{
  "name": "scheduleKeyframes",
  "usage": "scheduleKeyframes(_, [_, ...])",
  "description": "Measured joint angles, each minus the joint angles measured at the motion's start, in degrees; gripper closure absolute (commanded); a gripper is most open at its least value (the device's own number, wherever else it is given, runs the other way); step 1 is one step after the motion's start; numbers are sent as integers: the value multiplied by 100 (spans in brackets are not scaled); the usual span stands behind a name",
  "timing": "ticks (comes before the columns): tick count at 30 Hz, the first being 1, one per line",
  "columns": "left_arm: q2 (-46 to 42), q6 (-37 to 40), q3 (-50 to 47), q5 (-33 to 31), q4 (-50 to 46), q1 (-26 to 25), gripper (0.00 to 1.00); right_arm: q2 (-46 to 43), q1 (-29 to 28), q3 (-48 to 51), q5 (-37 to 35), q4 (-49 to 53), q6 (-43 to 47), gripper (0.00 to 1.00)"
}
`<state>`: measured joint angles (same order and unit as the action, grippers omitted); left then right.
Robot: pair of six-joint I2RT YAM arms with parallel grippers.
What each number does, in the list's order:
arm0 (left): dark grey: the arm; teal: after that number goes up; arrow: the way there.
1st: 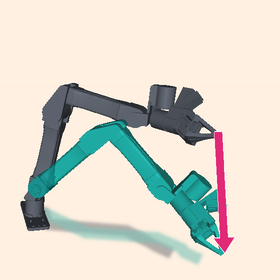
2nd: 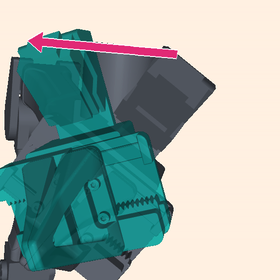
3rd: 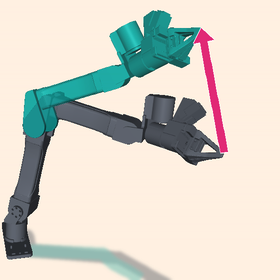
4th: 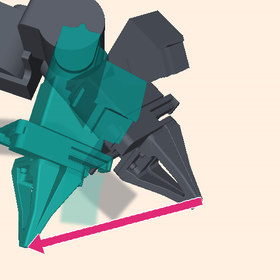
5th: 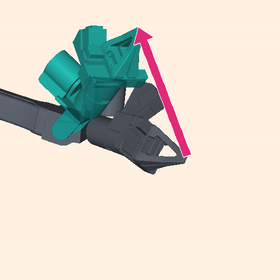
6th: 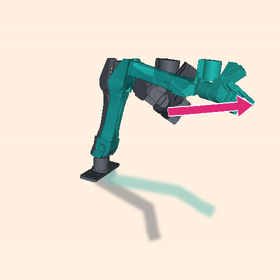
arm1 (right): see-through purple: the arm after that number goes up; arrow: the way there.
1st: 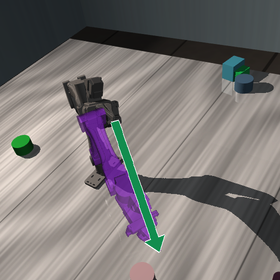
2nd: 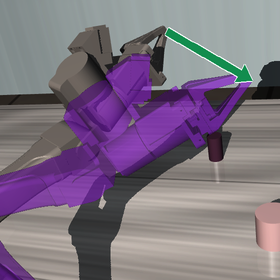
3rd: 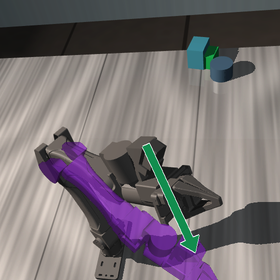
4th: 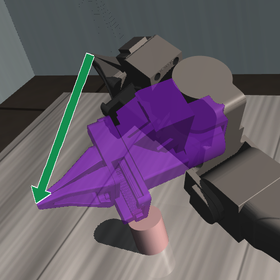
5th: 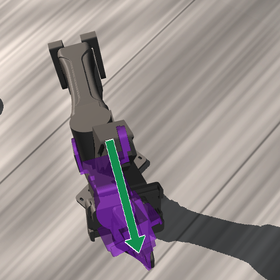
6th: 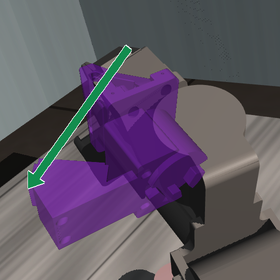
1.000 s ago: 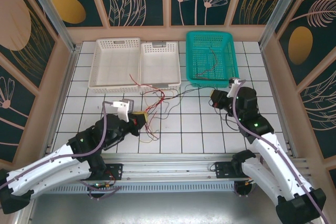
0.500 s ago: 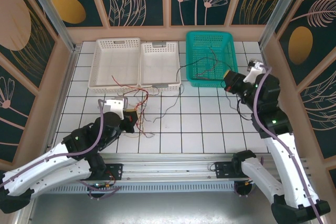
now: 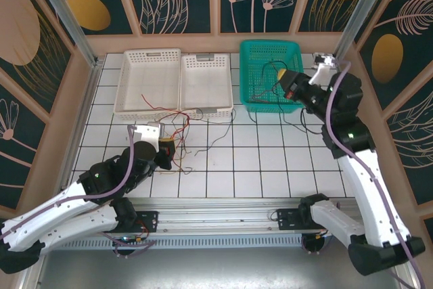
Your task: Untangle the cables
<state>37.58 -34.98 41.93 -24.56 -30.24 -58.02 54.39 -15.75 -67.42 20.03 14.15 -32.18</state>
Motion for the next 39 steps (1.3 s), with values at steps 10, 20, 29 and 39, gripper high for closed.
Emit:
scheduleKeyframes(10, [-63, 131, 0, 125, 4, 0, 100, 1683, -1259, -682, 267, -1639, -144, 100])
scheduleKeyframes(20, [-57, 201, -2, 227, 24, 0, 100, 3497, -1311, -809, 573, -3842, -776, 100])
scheduleKeyframes(29, [-55, 203, -2, 310, 44, 0, 100, 5001, -1311, -905, 675, -5204, -1386, 100])
scheduleKeyframes(39, [-50, 229, -2, 315, 44, 0, 100, 5928, -1445, -901, 533, -5757, -1622, 100])
